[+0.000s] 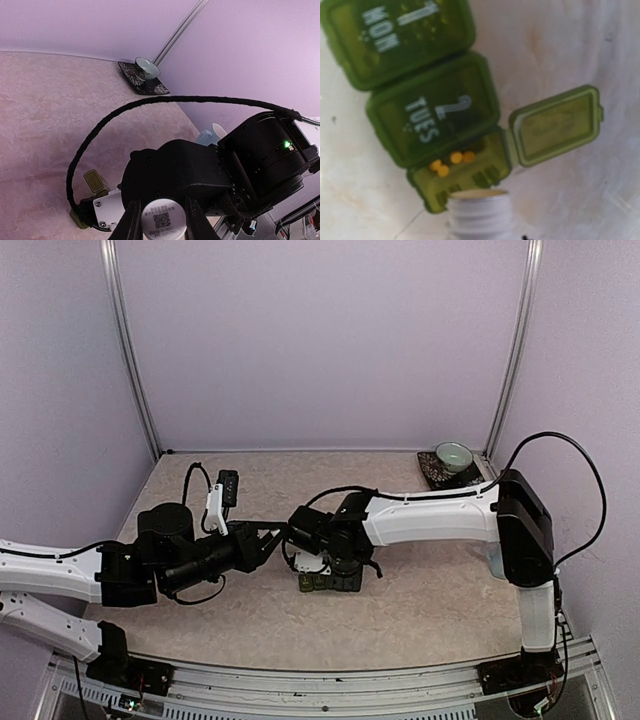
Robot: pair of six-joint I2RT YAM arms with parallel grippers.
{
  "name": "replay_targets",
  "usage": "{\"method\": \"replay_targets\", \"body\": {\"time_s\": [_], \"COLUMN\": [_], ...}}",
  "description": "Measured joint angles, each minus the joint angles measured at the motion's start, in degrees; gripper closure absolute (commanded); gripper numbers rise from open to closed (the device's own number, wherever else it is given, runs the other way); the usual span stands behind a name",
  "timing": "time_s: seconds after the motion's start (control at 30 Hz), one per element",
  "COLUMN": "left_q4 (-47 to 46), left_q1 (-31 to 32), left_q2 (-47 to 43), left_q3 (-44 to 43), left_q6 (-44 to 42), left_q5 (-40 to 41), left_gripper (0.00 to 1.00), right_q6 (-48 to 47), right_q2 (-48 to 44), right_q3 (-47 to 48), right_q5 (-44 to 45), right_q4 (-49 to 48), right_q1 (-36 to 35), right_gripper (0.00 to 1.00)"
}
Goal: Sort the pills into containers
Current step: Pour the pill into the compartment of the pill container.
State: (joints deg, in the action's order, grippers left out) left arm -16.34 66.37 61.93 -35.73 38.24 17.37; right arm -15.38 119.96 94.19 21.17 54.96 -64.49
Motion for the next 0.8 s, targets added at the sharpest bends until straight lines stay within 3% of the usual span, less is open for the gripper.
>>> {"method": "replay_targets", "body": {"time_s": [0.8], "left_q4": [-0.81], "left_q1": [0.44], "left_q2": [0.07], "left_q3": [0.02], "left_q6": [0.35], "left_q5": [0.00], "left_gripper": [0.86], "right_q6": [-5.25], "right_q2": [0.00], "right_q3": [-4.37], "right_q5": [8.61], "right_q4": [-4.00], "right_q1": [-2.97], "right_gripper": [1.00]}}
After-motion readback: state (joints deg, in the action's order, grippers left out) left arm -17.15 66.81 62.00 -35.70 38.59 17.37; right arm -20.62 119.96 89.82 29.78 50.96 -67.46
